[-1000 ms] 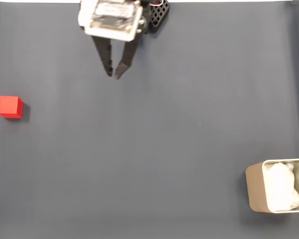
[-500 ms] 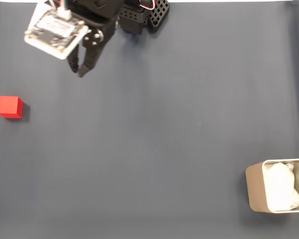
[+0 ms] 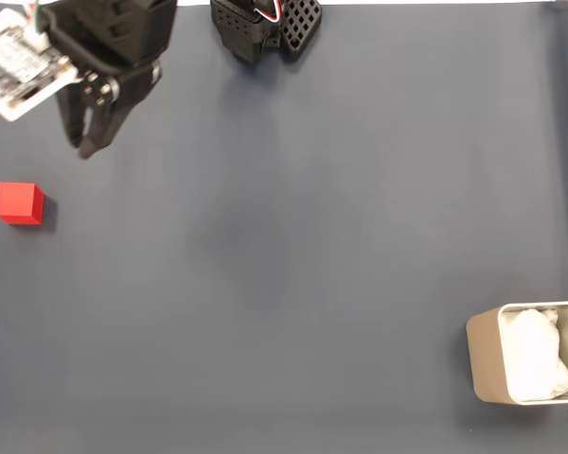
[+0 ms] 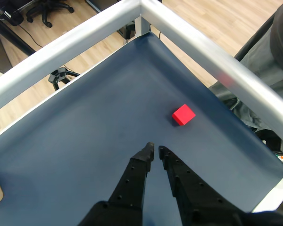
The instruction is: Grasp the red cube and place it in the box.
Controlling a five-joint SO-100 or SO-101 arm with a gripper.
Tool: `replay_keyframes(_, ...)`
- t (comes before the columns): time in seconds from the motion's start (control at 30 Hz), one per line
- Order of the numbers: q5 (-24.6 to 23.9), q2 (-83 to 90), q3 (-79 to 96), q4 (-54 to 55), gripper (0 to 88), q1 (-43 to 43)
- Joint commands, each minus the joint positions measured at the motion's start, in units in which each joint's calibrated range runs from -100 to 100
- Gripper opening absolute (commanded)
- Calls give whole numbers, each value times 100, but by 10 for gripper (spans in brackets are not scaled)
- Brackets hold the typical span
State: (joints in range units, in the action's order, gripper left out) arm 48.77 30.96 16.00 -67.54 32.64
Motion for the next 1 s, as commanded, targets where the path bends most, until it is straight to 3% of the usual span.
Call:
replay_keyframes(0.0,73,-98,-4,418,39,166)
replay_keyframes(0.27,186,-548,142,1016,92,465)
replay_keyframes(0.7,357,-912,1255,2885,173,990)
replay_keyframes(0.97,376,-1285,1374,3353,214,1139)
